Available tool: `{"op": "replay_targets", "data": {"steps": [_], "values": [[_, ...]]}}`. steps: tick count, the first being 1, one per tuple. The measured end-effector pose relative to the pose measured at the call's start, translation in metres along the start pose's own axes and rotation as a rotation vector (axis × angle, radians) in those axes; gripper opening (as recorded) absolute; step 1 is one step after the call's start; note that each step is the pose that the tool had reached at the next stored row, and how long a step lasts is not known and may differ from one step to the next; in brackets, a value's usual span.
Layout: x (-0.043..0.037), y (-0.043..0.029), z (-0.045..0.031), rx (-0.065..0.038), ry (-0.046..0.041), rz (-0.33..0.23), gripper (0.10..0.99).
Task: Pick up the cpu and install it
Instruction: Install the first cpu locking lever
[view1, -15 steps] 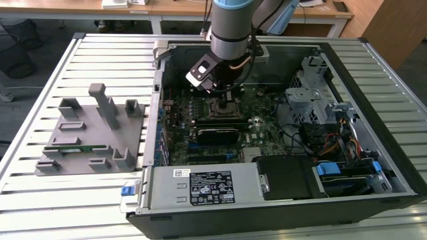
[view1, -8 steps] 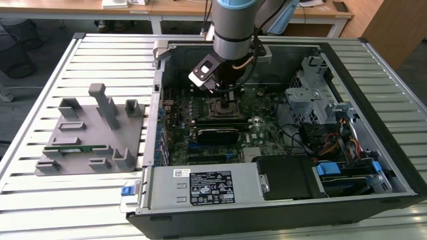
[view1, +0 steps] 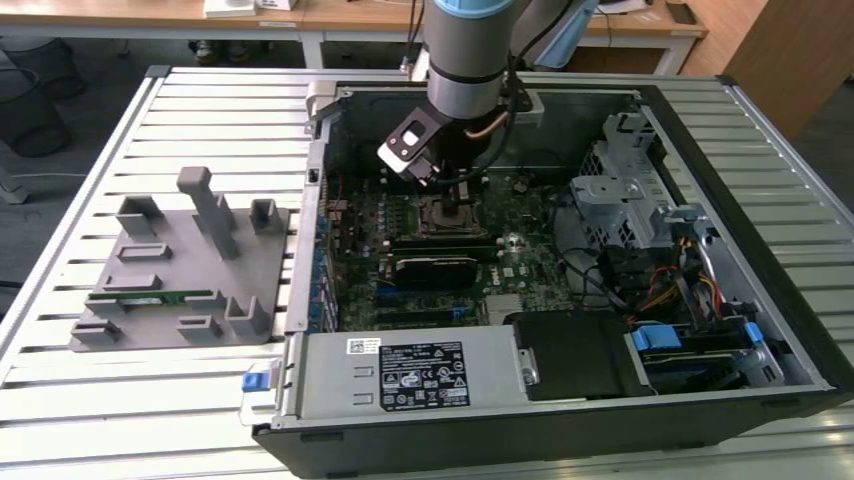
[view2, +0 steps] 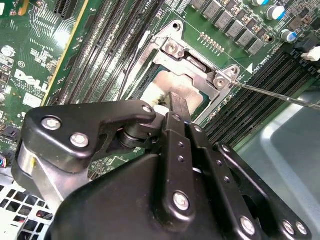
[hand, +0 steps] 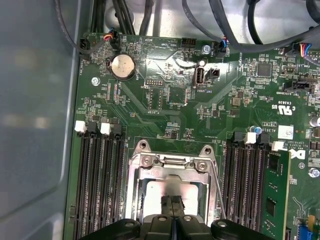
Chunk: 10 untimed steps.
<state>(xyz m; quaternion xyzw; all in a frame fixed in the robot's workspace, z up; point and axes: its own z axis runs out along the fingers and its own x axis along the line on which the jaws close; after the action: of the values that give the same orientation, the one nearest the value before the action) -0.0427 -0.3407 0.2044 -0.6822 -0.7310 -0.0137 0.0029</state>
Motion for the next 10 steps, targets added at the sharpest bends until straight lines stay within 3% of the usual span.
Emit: {"op": "replay_targets", "data": {"steps": [10], "values": [[0.0001,0.0,-0.0041,0.0,-0.0001,0.0,0.106]]}}
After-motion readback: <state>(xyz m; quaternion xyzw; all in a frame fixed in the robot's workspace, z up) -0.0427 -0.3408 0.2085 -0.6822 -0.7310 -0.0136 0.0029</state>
